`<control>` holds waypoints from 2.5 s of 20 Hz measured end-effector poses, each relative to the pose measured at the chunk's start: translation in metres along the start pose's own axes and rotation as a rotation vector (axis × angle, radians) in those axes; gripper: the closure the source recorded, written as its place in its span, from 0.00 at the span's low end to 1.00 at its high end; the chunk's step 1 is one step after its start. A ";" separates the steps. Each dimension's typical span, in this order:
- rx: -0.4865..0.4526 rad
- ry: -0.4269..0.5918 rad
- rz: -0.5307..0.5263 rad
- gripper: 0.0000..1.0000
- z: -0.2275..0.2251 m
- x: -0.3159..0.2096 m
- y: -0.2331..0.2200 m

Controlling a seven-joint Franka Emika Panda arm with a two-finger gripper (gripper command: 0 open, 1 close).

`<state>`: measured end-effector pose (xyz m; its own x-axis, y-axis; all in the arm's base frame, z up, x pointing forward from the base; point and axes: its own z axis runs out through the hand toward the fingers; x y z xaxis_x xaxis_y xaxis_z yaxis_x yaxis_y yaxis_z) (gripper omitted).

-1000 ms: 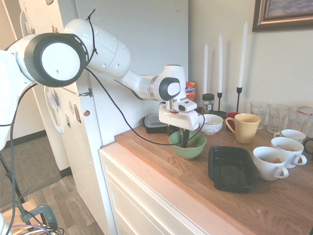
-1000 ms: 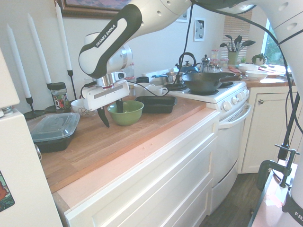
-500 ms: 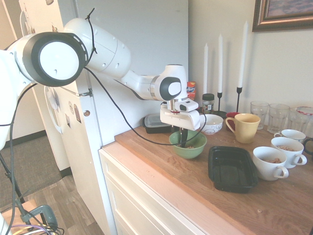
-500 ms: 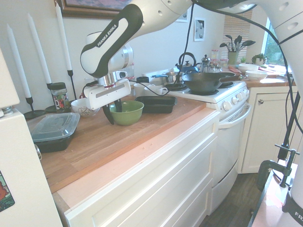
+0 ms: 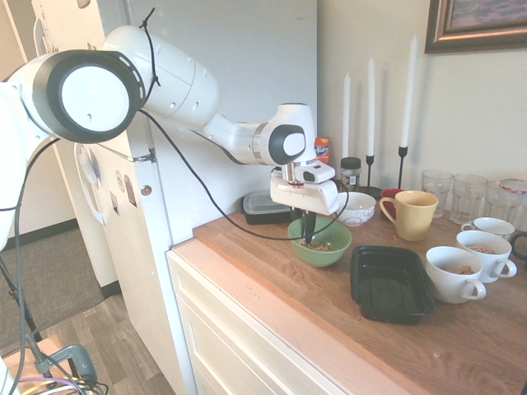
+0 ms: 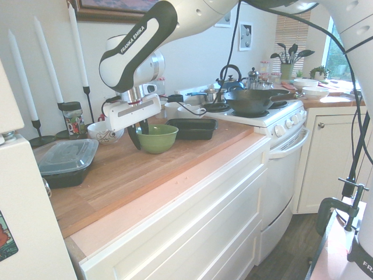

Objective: Pour the cereal into the box

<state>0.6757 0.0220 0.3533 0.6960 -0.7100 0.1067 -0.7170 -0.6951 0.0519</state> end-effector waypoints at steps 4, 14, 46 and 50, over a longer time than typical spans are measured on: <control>0.049 0.010 -0.019 1.00 -0.032 -0.006 -0.002; 0.143 -0.003 0.029 1.00 -0.104 0.011 0.031; 0.862 -0.501 0.106 1.00 -0.066 0.159 0.246; 0.918 -0.530 0.116 1.00 -0.067 0.167 0.257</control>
<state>0.6055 -0.2677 0.4512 0.7112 -0.5821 -0.3942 -0.6311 -0.2817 -0.7227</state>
